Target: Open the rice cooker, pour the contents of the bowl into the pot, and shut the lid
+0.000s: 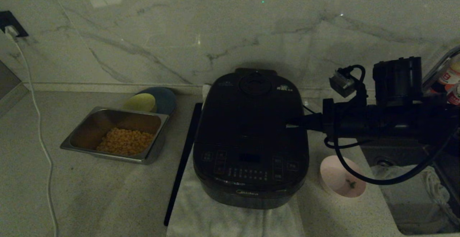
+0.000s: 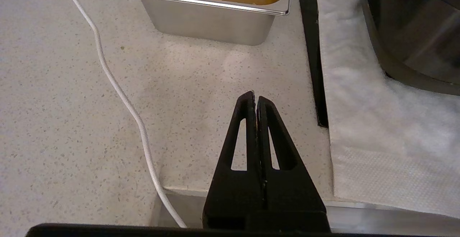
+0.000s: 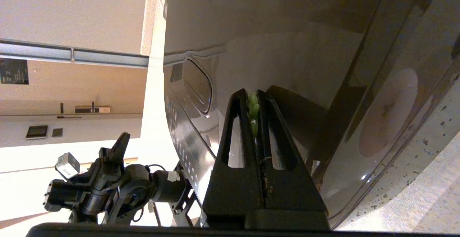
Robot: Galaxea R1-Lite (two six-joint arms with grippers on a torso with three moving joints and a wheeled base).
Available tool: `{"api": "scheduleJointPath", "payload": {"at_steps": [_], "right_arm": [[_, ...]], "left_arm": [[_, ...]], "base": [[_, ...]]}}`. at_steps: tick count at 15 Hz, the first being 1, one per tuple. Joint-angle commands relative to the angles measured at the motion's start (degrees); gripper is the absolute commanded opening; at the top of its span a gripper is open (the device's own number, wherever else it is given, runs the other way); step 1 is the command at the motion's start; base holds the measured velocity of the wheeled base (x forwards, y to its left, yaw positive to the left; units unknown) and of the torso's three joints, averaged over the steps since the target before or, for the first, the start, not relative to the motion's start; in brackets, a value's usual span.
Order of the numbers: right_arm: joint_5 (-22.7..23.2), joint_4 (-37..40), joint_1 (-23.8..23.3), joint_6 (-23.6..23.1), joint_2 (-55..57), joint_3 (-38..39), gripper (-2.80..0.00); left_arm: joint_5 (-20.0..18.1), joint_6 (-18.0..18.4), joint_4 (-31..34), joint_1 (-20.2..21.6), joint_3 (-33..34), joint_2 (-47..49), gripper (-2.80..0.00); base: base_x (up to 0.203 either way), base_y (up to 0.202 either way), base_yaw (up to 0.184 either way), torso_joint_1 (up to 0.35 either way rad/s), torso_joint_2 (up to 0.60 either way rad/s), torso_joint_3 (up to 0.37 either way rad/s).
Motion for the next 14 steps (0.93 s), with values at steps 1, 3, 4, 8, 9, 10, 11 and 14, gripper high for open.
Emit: {"api": "scheduleJointPath", "payload": {"at_steps": [1,3,4,8,9,10,11,14], "right_arm": [[0.14,0.18,0.16,0.40,-2.42,-0.10,-2.80],[0.16,0.12,0.16,1.87,-7.02,-0.54,-2.80],[0.14,0.13,0.20,3.20,-9.87,-1.07,-2.80],[-0.50,9.86,1.43,5.97,-17.68,-7.86,-2.80],[-0.57,15.10,1.58,5.36,-18.19,-10.84,-2.80],[-0.81,22.05,1.67,3.78,-18.43,-14.16,-2.80],[-1.80,29.13,2.06,1.88,-18.37,-17.15,-2.80],[-12.04,41.57,9.69,-1.41,-16.62,-20.71,-2.80]], "left_arm": [[0.00,-0.01,0.01,0.00,0.00,-0.01,-2.80],[0.00,-0.01,0.01,0.00,0.00,-0.01,-2.80],[0.00,-0.01,0.01,0.00,0.00,-0.01,-2.80],[0.00,-0.01,0.01,0.00,0.00,-0.01,-2.80],[0.00,-0.01,0.01,0.00,0.00,-0.01,-2.80],[0.00,-0.01,0.01,0.00,0.00,-0.01,-2.80],[0.00,-0.01,0.01,0.00,0.00,-0.01,-2.80],[0.00,-0.01,0.01,0.00,0.00,-0.01,-2.80]], "base": [[0.000,0.000,0.000,0.000,0.00,0.000],[0.000,0.000,0.000,0.000,0.00,0.000],[0.000,0.000,0.000,0.000,0.00,0.000],[0.000,0.000,0.000,0.000,0.00,0.000],[0.000,0.000,0.000,0.000,0.00,0.000],[0.000,0.000,0.000,0.000,0.00,0.000],[0.000,0.000,0.000,0.000,0.00,0.000],[0.000,0.000,0.000,0.000,0.00,0.000]]}}
